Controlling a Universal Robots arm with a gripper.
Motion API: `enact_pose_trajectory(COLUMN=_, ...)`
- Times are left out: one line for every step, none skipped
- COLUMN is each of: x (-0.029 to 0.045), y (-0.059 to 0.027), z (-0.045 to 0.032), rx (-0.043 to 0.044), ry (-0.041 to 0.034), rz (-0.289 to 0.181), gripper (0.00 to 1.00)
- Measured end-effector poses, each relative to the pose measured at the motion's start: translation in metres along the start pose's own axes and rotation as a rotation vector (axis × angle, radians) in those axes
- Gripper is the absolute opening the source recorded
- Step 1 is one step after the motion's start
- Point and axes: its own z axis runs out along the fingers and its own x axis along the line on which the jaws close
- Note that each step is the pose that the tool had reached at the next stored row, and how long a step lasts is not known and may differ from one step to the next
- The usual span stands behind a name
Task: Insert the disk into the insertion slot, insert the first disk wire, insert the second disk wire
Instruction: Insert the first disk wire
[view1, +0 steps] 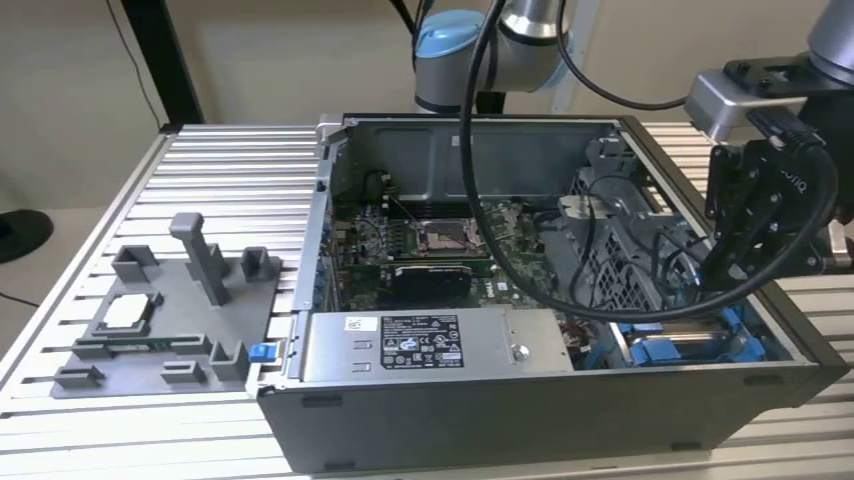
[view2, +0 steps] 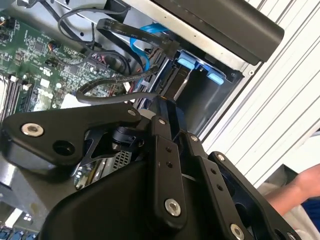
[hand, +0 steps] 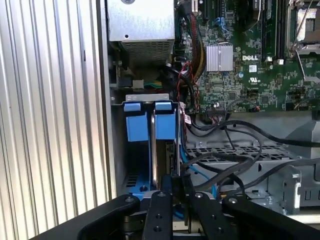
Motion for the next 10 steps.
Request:
enact_pose_trajectory(x=0.0002, y=-0.0001, z=0.0003, rx=0.0, ry=-0.0003, rz=0.0, gripper=0.0)
enact_pose_trajectory(x=0.0005, y=-0.0003, z=0.0005, rx=-0.0002, ry=-0.0002, rz=0.0, gripper=0.0)
enact_pose_trajectory(x=0.0008, y=-0.0006, z=0.0006, rx=-0.0004, ry=0.0002, rz=0.0, gripper=0.0)
enact_pose_trajectory(x=0.001, y=-0.0009, z=0.0011, rx=-0.0008, ry=0.0001, rz=0.0, gripper=0.0)
enact_pose_trajectory(x=0.0011, y=-0.001, z=0.0017, rx=-0.0012, ry=-0.0001, rz=0.0, gripper=0.0)
enact_pose_trajectory(x=0.0011, y=-0.0015, z=0.0022, rx=-0.0019, ry=0.0001, rz=0.0, gripper=0.0)
enact_pose_trajectory(x=0.0011, y=-0.0021, z=0.0028, rx=-0.003, ry=0.0003, rz=0.0, gripper=0.0)
enact_pose_trajectory(x=0.0011, y=-0.0026, z=0.0036, rx=-0.0042, ry=0.0004, rz=0.001, gripper=0.0)
enact_pose_trajectory(x=0.0011, y=-0.0029, z=0.0047, rx=-0.0055, ry=0.0005, rz=0.003, gripper=0.0)
enact_pose_trajectory(x=0.0011, y=-0.0032, z=0.0059, rx=-0.0067, ry=0.0006, rz=0.005, gripper=0.0)
